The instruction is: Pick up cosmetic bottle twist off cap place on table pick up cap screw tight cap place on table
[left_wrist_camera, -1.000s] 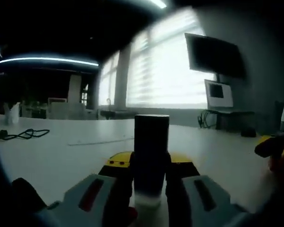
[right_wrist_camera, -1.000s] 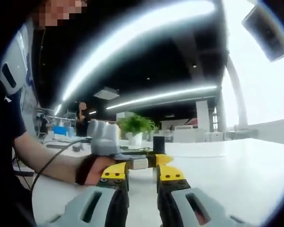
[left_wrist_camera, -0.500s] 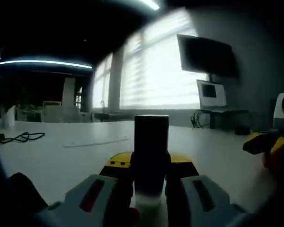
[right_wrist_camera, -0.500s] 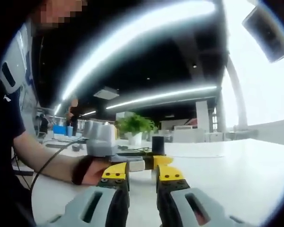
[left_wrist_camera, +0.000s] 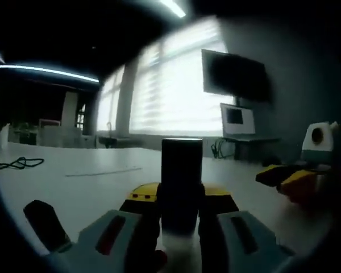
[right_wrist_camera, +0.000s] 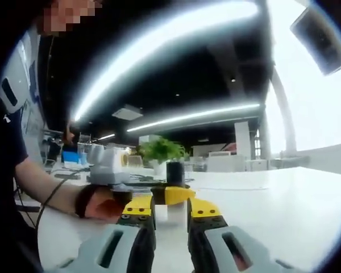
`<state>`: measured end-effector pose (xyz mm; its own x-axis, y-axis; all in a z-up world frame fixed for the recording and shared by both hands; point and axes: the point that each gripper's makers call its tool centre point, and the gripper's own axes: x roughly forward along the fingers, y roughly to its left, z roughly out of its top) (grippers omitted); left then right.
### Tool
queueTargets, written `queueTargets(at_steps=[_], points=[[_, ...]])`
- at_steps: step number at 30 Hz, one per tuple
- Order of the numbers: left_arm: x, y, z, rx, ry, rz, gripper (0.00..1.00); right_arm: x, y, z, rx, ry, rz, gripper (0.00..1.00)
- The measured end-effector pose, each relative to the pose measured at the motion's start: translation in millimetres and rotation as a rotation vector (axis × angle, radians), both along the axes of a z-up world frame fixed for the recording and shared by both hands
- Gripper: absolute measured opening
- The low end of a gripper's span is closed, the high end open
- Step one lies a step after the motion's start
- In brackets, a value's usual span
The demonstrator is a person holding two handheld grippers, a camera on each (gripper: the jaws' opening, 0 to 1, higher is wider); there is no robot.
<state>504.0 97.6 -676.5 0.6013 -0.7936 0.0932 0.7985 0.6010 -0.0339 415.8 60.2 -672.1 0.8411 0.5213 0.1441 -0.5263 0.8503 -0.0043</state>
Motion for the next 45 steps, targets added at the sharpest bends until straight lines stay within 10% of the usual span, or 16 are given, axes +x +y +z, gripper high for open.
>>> queueTargets(at_steps=[12,26,35,45], points=[[-34.7,17,17.9,-0.049,0.053,-0.119,0.15,0,-1,-0.5,-0.006,0.001,-0.01,0.15],[-99.9,40,36.1,-0.033,-0.035,-0.282,0.15,-2,4,-1.8,-0.018,0.005,0.004,0.15],[-142.7,56,26.4,-0.023,-0.031,-0.365,0.15,-2,5,-2.1,-0.024,0.005,0.003,0.14],[-142.0,76,7.8,-0.006,0.006,-0.308,0.15,-2,6,-3.8,-0.035,0.009,0.002,0.14]])
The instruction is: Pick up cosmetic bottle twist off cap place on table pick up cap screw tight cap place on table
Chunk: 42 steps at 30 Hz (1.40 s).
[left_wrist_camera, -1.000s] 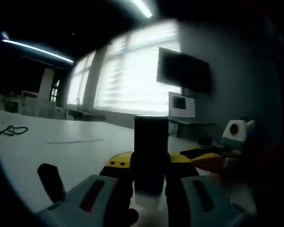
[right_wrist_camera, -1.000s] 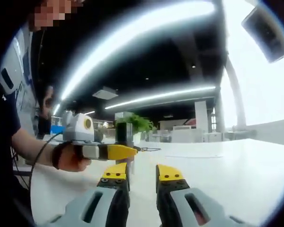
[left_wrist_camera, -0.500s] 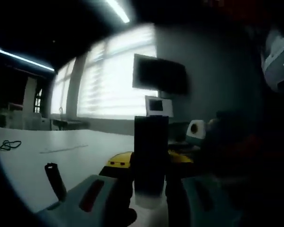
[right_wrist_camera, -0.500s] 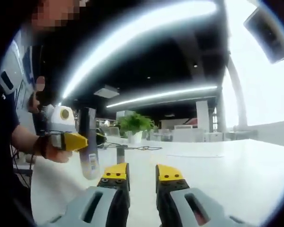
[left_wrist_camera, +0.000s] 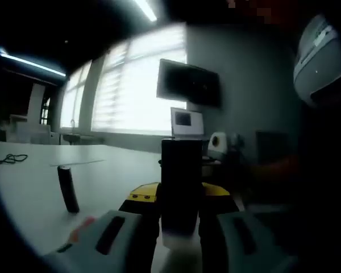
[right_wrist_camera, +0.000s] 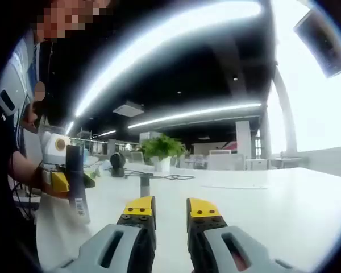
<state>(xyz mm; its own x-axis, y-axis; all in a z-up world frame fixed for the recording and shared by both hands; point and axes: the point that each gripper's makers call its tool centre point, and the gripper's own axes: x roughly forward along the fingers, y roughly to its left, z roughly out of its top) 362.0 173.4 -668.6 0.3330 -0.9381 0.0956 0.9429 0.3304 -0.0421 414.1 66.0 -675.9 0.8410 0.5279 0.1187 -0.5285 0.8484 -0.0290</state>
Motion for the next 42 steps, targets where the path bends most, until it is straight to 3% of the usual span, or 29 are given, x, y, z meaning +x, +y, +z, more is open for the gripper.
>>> queueTargets(at_steps=[5,12,24,32,35,39,42], points=[[-4.0,5,-5.3,-0.019,0.014,-0.009,0.15,0,1,-1.8,-0.01,0.003,0.001,0.14],[-31.1,-9,-17.5,0.051,-0.025,-0.099,0.15,1,1,-3.9,-0.018,0.009,0.001,0.14],[-31.6,-8,-16.1,0.032,-0.007,-0.088,0.15,2,1,-6.2,-0.006,0.021,0.01,0.15],[-32.5,-7,-15.8,0.029,-0.006,-0.083,0.15,0,4,-9.0,-0.001,0.051,0.052,0.2],[-33.8,-6,-15.7,0.027,-0.005,-0.085,0.16,-10,17,0.3,0.082,0.08,0.134,0.23],[-34.3,-6,-15.5,0.026,-0.005,-0.081,0.16,-28,30,35.3,0.205,0.08,0.204,0.26],[-35.3,-7,-15.3,0.027,-0.008,-0.081,0.16,-43,48,56.4,0.201,0.07,0.219,0.27]])
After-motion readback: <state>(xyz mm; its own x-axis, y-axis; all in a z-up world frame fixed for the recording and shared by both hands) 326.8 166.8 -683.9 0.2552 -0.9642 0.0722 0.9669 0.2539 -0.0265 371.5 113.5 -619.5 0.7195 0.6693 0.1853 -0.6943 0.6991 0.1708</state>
